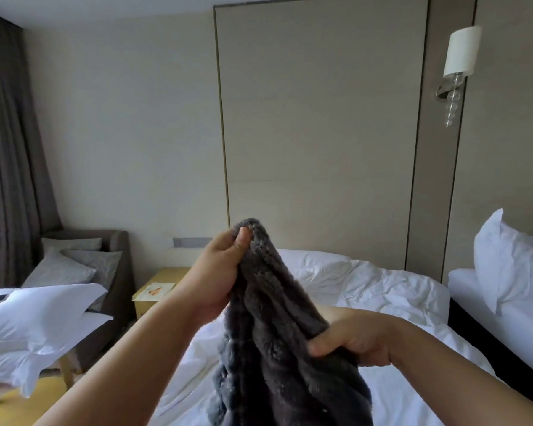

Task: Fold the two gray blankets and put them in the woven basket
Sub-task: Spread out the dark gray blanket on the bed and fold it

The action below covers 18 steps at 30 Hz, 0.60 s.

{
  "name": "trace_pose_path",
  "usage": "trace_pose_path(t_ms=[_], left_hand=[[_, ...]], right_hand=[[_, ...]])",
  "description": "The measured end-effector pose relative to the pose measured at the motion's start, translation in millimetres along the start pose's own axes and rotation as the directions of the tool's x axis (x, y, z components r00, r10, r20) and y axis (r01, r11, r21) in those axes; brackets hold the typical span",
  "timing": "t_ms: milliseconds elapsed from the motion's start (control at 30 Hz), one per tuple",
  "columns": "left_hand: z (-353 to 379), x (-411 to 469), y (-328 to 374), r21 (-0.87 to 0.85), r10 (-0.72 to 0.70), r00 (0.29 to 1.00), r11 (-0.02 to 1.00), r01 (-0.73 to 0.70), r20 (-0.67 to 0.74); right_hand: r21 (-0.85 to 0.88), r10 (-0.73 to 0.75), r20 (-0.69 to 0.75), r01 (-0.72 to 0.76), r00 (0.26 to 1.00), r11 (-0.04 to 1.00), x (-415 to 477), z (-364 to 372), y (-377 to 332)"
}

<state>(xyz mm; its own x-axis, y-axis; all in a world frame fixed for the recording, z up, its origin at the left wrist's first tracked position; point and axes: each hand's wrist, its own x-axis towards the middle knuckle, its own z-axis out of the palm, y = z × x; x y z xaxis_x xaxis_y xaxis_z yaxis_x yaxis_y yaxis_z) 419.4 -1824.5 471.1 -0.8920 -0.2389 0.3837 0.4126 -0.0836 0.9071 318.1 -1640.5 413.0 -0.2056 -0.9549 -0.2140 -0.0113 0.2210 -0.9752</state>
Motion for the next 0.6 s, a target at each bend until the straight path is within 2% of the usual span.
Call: trace_pose_path(t_ms=[100, 167, 200, 233, 267, 300, 333, 400, 433, 467, 533, 600], left_hand=[[-18, 14, 23, -0.019, 0.001, 0.986, 1.000, -0.005, -0.167], [-26, 23, 38, -0.024, -0.005, 0.970, 1.000, 0.000, -0.243], [-28, 27, 45, -0.036, -0.007, 0.960, 0.999, -0.003, -0.278], [-30, 32, 50, -0.039, -0.009, 0.948, 0.999, -0.003, -0.317], [-30, 36, 55, -0.034, -0.018, 0.937, 0.999, 0.006, -0.349], [-29, 40, 59, -0.016, -0.035, 0.930, 0.999, 0.032, -0.367], [-27, 42, 62, 0.014, -0.063, 0.930, 0.997, 0.073, -0.363], [-20, 42, 63, 0.156, -0.102, 0.961, 0.977, 0.145, -0.258], [-15, 41, 60, 0.317, -0.093, 0.982, 0.938, 0.143, -0.166], [-7, 38, 55, 0.504, -0.080, 0.994, 0.857, 0.105, -0.070], [12, 36, 41, 0.794, -0.050, 0.995, 0.606, -0.042, 0.090], [31, 36, 28, 0.912, -0.048, 0.975, 0.367, -0.184, 0.216]], right_hand=[[-0.010, 0.148, 0.026, -0.148, 0.989, 0.989, -6, -11, 10], [-0.035, 0.299, 0.080, -0.297, 0.951, 0.954, -8, -14, 20], [-0.093, 0.366, 0.059, -0.360, 0.929, 0.928, -7, -13, 25], [-0.207, 0.386, -0.024, -0.382, 0.922, 0.901, -6, -12, 28], [-0.328, 0.350, -0.169, -0.387, 0.921, 0.861, -5, -11, 28], [-0.400, 0.239, -0.355, -0.378, 0.904, 0.835, -4, -15, 26], [-0.416, 0.070, -0.515, -0.320, 0.854, 0.851, -4, -20, 20], [-0.386, -0.203, -0.701, -0.125, 0.683, 0.914, -8, -26, 0], [-0.407, -0.304, -0.741, -0.041, 0.599, 0.912, -10, -24, -14], [-0.455, -0.385, -0.753, 0.000, 0.534, 0.890, -11, -20, -28], [-0.601, -0.520, -0.705, -0.017, 0.482, 0.799, -9, -8, -53], [-0.751, -0.645, -0.624, -0.108, 0.441, 0.652, -8, 5, -69]])
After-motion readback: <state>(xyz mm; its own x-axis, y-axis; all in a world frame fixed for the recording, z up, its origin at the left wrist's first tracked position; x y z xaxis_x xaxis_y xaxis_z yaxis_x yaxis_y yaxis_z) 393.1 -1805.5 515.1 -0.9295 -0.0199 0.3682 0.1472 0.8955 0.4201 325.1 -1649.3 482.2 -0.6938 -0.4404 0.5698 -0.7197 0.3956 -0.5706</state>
